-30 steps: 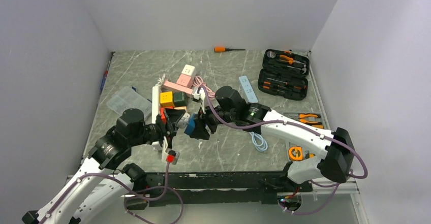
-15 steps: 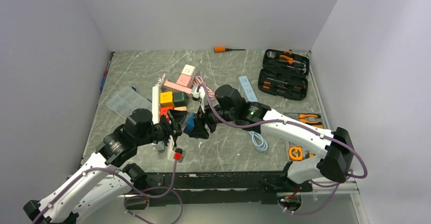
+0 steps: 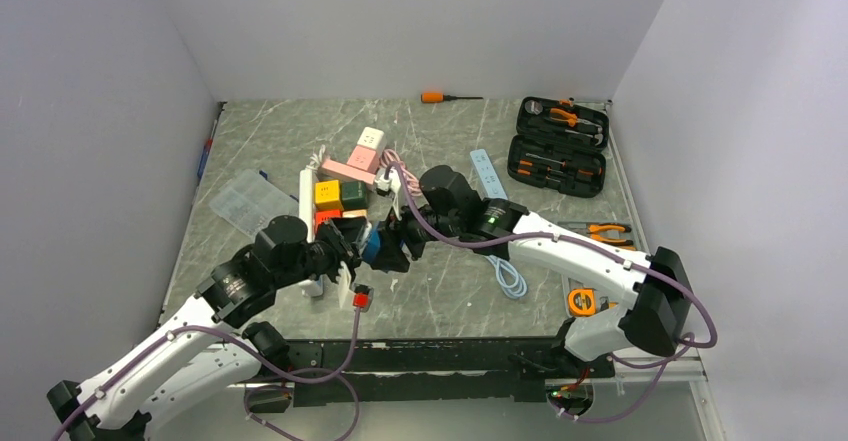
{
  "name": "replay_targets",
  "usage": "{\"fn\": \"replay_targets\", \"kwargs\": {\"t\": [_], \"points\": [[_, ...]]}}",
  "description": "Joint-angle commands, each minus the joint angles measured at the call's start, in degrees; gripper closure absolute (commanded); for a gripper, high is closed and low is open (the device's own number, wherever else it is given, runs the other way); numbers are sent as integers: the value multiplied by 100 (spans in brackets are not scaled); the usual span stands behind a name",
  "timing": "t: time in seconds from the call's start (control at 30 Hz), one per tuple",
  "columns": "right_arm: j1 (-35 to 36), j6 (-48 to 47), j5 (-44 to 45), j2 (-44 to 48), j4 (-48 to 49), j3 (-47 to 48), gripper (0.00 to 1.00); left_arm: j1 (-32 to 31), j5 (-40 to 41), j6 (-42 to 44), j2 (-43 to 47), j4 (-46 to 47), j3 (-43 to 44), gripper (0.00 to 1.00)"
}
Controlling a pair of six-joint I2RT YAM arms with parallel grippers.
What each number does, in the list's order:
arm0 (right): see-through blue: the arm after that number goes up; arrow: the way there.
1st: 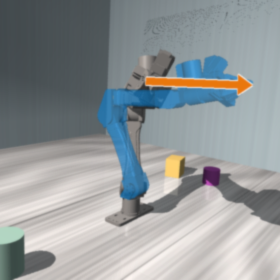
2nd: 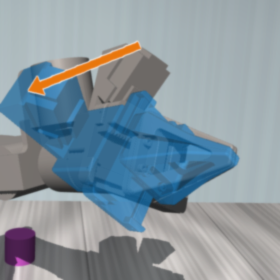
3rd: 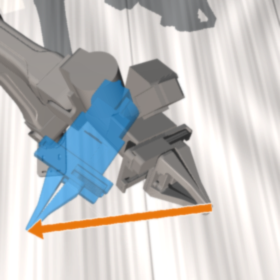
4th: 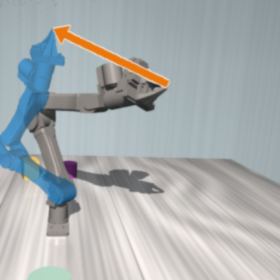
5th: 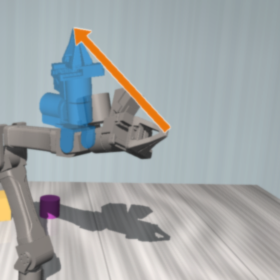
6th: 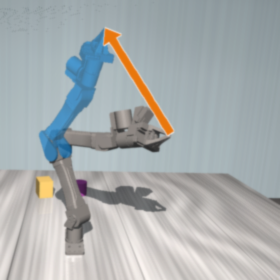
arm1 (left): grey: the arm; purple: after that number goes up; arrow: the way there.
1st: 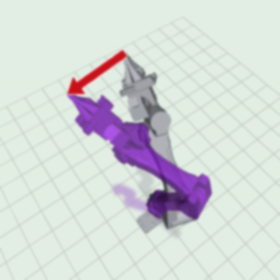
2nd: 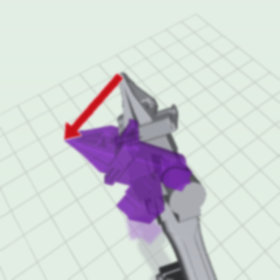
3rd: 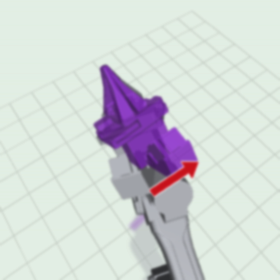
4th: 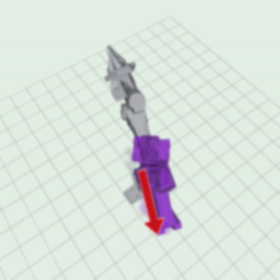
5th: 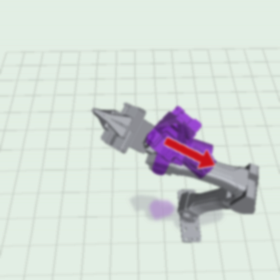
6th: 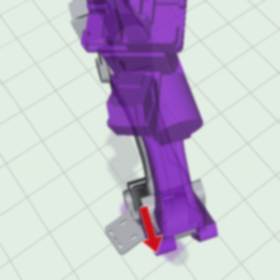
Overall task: Pull the plug off the socket
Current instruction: Remove the plug from the socket.
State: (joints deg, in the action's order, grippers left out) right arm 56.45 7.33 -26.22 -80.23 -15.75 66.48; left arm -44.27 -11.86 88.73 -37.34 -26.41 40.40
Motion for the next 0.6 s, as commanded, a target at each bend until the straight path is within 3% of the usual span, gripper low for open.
{"fn": "replay_targets", "kwargs": {"t": [0.0,0.13,0.23,0.57], "points": [[44,137,-39,-116,324,387,100,-247,-98,-160,148,649,-88,80],[45,154,8,-218,246,517,100,-379,-45,-122,241,751,-195,81],[46,157,79,-248,171,514,100,-433,179,-19,209,742,-221,100],[46,131,273,361,-90,-277,100,-329,1121,321,-144,1204,-507,100]]}}
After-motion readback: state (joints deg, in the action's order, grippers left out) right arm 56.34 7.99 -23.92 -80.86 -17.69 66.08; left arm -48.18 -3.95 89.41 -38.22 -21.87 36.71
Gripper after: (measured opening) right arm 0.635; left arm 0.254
